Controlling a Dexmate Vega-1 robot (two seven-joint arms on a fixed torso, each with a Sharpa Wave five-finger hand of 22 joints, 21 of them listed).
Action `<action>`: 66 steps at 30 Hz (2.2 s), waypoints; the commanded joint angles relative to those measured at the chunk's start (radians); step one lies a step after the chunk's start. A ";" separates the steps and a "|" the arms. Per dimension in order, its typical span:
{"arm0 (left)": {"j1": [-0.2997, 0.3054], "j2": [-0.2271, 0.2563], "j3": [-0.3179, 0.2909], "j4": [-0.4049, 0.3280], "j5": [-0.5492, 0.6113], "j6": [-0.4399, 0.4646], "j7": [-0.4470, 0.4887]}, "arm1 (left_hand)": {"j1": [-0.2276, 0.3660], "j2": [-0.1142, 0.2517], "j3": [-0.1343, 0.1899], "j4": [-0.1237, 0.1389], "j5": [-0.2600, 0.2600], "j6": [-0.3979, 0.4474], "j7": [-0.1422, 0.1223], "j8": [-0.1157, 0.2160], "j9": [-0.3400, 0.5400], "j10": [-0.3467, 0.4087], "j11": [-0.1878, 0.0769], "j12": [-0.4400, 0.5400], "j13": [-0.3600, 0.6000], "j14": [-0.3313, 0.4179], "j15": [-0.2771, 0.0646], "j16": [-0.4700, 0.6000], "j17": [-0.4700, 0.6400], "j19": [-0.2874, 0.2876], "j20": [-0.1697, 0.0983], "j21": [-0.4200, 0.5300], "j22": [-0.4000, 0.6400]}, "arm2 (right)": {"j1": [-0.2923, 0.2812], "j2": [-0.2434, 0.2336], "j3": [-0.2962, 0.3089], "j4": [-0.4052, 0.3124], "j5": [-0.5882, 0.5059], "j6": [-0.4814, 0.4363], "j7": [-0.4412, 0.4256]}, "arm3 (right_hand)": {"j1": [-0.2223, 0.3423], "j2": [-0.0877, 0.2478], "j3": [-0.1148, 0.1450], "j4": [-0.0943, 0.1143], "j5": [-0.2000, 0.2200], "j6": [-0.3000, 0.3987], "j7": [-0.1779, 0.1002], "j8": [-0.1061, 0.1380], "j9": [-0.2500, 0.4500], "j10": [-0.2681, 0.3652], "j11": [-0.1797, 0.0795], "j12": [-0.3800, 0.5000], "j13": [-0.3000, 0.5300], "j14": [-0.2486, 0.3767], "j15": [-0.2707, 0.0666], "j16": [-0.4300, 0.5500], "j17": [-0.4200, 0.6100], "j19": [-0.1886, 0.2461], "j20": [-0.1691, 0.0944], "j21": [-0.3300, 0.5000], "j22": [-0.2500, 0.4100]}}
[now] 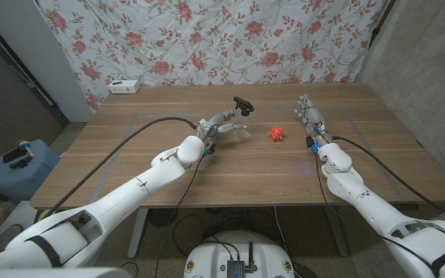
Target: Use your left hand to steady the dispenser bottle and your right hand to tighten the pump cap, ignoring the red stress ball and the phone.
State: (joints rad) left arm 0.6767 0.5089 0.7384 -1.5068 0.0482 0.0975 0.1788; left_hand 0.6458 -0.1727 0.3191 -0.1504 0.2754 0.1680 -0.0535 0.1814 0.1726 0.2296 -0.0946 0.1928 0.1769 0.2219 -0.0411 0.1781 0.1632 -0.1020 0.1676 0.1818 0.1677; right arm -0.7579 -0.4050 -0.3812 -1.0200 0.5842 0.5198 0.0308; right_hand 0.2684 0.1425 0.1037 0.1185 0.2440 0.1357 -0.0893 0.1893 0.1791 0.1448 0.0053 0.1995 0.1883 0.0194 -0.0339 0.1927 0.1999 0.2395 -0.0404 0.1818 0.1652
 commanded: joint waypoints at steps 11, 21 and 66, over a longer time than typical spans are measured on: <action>-0.051 -0.032 0.031 0.089 0.008 -0.048 -0.043 | 0.028 0.005 -0.028 0.000 0.018 0.031 -0.008 0.010 0.002 0.044 -0.013 0.014 0.001 0.046 -0.073 0.011 0.001 0.014 -0.044 0.008 0.002 | -0.014 0.002 0.004 -0.010 -0.004 0.007 -0.018 | -0.005 -0.002 0.006 0.002 0.004 0.009 -0.006 0.000 0.002 0.004 -0.003 0.000 0.005 -0.005 -0.008 0.006 0.003 -0.006 -0.051 0.005 0.002; -0.059 -0.038 0.036 0.104 0.014 -0.055 -0.043 | 0.049 0.012 -0.049 0.001 0.027 0.081 -0.021 0.017 0.001 0.092 -0.018 0.021 0.001 0.092 -0.091 0.014 0.001 0.034 -0.086 0.010 0.001 | -0.016 0.006 0.004 -0.002 -0.003 0.012 -0.020 | -0.006 -0.002 0.007 0.002 0.004 0.010 -0.006 0.000 0.002 0.004 -0.007 0.000 0.005 -0.003 -0.006 0.007 0.002 -0.007 -0.051 0.005 0.002; -0.093 -0.108 0.047 0.246 0.030 -0.195 0.010 | 0.320 0.115 -0.035 -0.004 -0.039 0.489 -0.041 0.034 0.009 0.409 -0.053 0.036 0.004 0.434 -0.149 0.023 0.001 0.272 -0.332 0.020 -0.003 | -0.023 0.004 0.007 0.000 -0.003 0.010 -0.026 | -0.013 -0.003 0.010 0.001 0.004 0.010 -0.008 0.000 0.002 0.006 -0.008 -0.001 0.005 -0.001 -0.006 0.008 0.002 -0.005 -0.049 0.006 0.002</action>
State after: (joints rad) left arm 0.5906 0.4166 0.7856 -1.2901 0.0709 -0.0683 0.1689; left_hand 0.9487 -0.0651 0.2759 -0.1555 0.2431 0.6391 -0.1002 0.2080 0.1795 0.6238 -0.1486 0.2188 0.1770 0.6390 -0.0604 0.1937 0.1628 0.1518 -0.0394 0.2002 0.1628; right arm -0.7874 -0.3998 -0.3719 -1.0250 0.5841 0.5374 0.0027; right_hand 0.2536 0.1411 0.1109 0.1176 0.2440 0.1393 -0.0928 0.1893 0.1790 0.1447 0.0053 0.2001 0.1883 0.0194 -0.0338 0.1966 0.2003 0.2394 -0.0404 0.1818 0.1652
